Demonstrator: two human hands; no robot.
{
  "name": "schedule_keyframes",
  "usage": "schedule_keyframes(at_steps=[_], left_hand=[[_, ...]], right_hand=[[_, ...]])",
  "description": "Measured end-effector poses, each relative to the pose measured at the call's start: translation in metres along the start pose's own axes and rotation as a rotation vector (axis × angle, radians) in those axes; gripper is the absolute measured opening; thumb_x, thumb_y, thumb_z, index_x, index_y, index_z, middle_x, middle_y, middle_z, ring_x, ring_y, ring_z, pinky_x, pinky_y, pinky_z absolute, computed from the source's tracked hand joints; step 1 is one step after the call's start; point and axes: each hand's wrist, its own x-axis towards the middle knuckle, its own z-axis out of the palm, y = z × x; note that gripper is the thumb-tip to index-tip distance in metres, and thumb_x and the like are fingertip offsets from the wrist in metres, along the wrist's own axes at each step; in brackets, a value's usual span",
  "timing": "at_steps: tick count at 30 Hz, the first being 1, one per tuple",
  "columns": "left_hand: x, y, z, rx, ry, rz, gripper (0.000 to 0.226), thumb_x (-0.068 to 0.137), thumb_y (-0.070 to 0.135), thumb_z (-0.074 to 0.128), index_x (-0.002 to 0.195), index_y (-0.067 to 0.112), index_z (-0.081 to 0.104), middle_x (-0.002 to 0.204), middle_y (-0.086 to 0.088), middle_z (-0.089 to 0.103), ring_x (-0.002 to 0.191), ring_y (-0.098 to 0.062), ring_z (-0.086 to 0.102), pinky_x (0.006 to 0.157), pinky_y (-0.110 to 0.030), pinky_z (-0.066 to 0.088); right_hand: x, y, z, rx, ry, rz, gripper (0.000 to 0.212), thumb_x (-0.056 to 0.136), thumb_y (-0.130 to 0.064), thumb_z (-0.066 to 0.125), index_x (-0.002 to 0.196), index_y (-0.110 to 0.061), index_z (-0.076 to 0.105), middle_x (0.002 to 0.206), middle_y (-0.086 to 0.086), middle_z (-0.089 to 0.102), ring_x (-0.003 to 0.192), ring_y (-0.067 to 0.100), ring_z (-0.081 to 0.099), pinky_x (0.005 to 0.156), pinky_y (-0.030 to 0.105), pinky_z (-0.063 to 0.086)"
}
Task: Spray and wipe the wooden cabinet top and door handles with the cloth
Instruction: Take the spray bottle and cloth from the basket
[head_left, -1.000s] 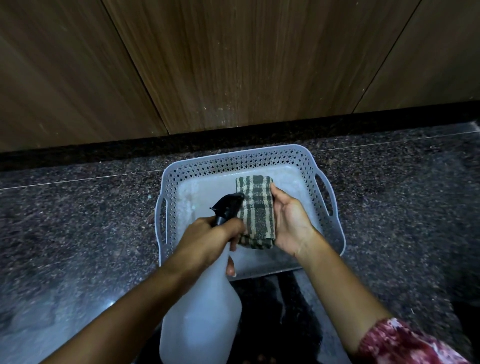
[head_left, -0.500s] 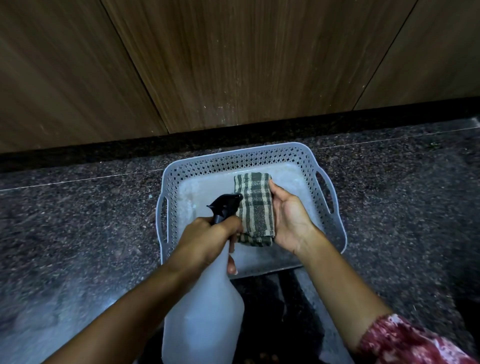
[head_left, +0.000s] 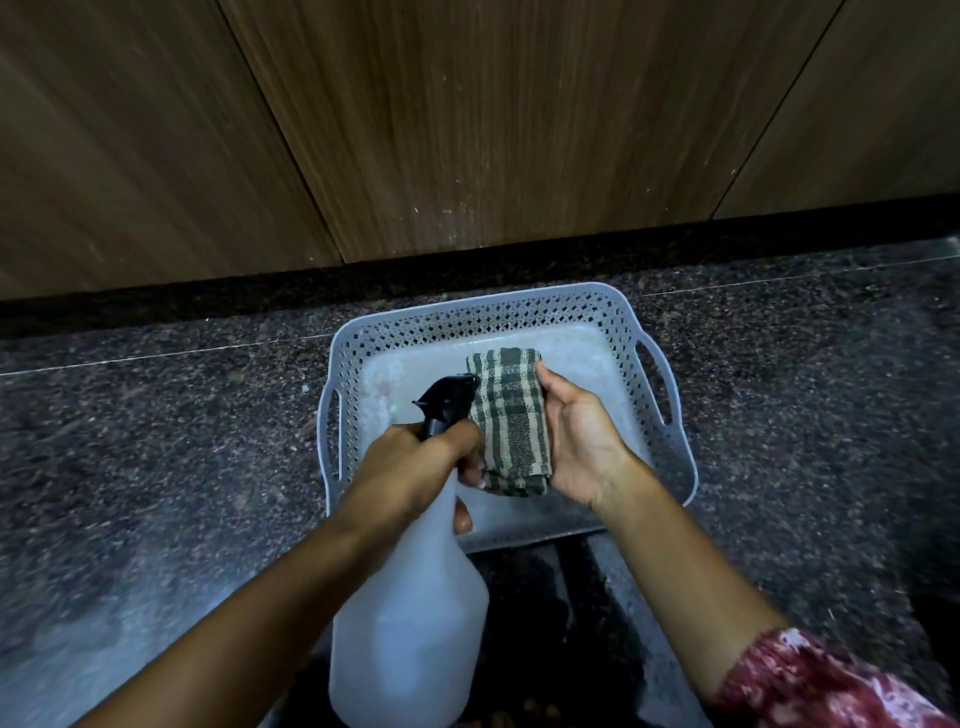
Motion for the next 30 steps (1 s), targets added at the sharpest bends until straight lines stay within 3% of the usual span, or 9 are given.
schedule_keyframes(at_steps=[2, 4, 8, 10, 15, 18, 20, 25, 30], left_hand=[[-0.0031, 0.0021, 0.0026, -0.026, -0.030, 0.003, 0.028, 0.082, 0.026, 0.064, 0.080, -0.002, 0.068, 0.079, -0.018, 0.070, 0.039, -0.027, 0.052, 0.057, -0.031, 0.044], [-0.0043, 0.0037, 0.0054, -0.015, -0.037, 0.011, 0.030, 0.081, 0.026, 0.065, 0.083, -0.003, 0.067, 0.080, -0.020, 0.070, 0.037, -0.026, 0.052, 0.057, -0.031, 0.045], [-0.0002, 0.0032, 0.0066, 0.032, 0.005, 0.001, 0.034, 0.080, 0.025, 0.062, 0.052, 0.006, 0.057, 0.050, -0.006, 0.058, 0.036, -0.026, 0.054, 0.058, -0.030, 0.046], [0.0022, 0.0015, 0.0050, 0.013, 0.022, -0.022, 0.036, 0.081, 0.024, 0.062, 0.050, 0.006, 0.055, 0.046, -0.006, 0.055, 0.036, -0.027, 0.054, 0.058, -0.031, 0.045], [-0.0035, 0.0061, 0.0059, -0.043, -0.019, -0.014, 0.025, 0.080, 0.023, 0.064, 0.075, -0.001, 0.068, 0.072, -0.011, 0.069, 0.035, -0.023, 0.051, 0.048, -0.025, 0.045], [0.0006, 0.0041, 0.0071, 0.039, -0.012, -0.007, 0.029, 0.080, 0.024, 0.062, 0.059, 0.004, 0.061, 0.059, -0.009, 0.062, 0.036, -0.025, 0.054, 0.057, -0.030, 0.046], [0.0040, 0.0026, 0.0067, 0.034, 0.009, -0.019, 0.032, 0.079, 0.024, 0.062, 0.053, 0.006, 0.056, 0.053, -0.009, 0.056, 0.037, -0.027, 0.055, 0.058, -0.032, 0.045], [-0.0003, 0.0050, 0.0064, -0.045, -0.030, -0.016, 0.027, 0.080, 0.023, 0.062, 0.075, -0.004, 0.067, 0.069, -0.009, 0.067, 0.039, -0.025, 0.051, 0.051, -0.027, 0.043], [0.0032, 0.0033, 0.0089, 0.057, -0.019, -0.020, 0.031, 0.078, 0.025, 0.062, 0.054, 0.005, 0.060, 0.056, -0.012, 0.060, 0.036, -0.027, 0.053, 0.058, -0.031, 0.046]], right_hand=[[-0.0006, 0.0000, -0.0001, -0.022, 0.010, 0.003, 0.049, 0.096, -0.047, 0.032, 0.105, -0.010, 0.064, 0.089, 0.011, 0.073, 0.077, 0.023, 0.069, 0.073, 0.037, 0.049], [-0.0011, -0.0002, -0.0003, -0.029, 0.013, 0.006, 0.050, 0.096, -0.048, 0.032, 0.107, -0.010, 0.064, 0.088, 0.010, 0.073, 0.077, 0.022, 0.068, 0.072, 0.036, 0.049], [-0.0021, -0.0020, -0.0011, -0.012, 0.007, 0.004, 0.050, 0.097, -0.046, 0.031, 0.101, -0.009, 0.065, 0.084, 0.010, 0.074, 0.073, 0.022, 0.070, 0.072, 0.036, 0.048], [-0.0028, -0.0027, -0.0009, -0.004, -0.001, 0.003, 0.050, 0.098, -0.045, 0.030, 0.099, -0.009, 0.065, 0.083, 0.010, 0.074, 0.072, 0.022, 0.071, 0.073, 0.036, 0.048], [-0.0030, -0.0024, -0.0006, -0.025, 0.024, 0.001, 0.049, 0.097, -0.046, 0.032, 0.101, -0.011, 0.066, 0.091, 0.012, 0.073, 0.088, 0.026, 0.067, 0.088, 0.045, 0.048], [-0.0044, -0.0023, 0.0001, -0.035, 0.037, 0.004, 0.048, 0.097, -0.045, 0.032, 0.099, -0.011, 0.066, 0.086, 0.009, 0.073, 0.083, 0.023, 0.066, 0.077, 0.038, 0.050], [-0.0048, -0.0017, -0.0002, -0.030, 0.038, 0.006, 0.048, 0.097, -0.044, 0.032, 0.102, -0.010, 0.066, 0.089, 0.010, 0.073, 0.086, 0.023, 0.066, 0.078, 0.037, 0.050], [-0.0027, 0.0010, -0.0015, -0.023, 0.028, 0.008, 0.049, 0.097, -0.046, 0.034, 0.100, -0.010, 0.066, 0.087, 0.011, 0.073, 0.086, 0.027, 0.065, 0.090, 0.046, 0.048], [0.0008, 0.0003, -0.0033, -0.023, 0.022, 0.009, 0.048, 0.097, -0.045, 0.033, 0.097, -0.011, 0.065, 0.076, 0.005, 0.074, 0.068, 0.017, 0.070, 0.070, 0.034, 0.049]])
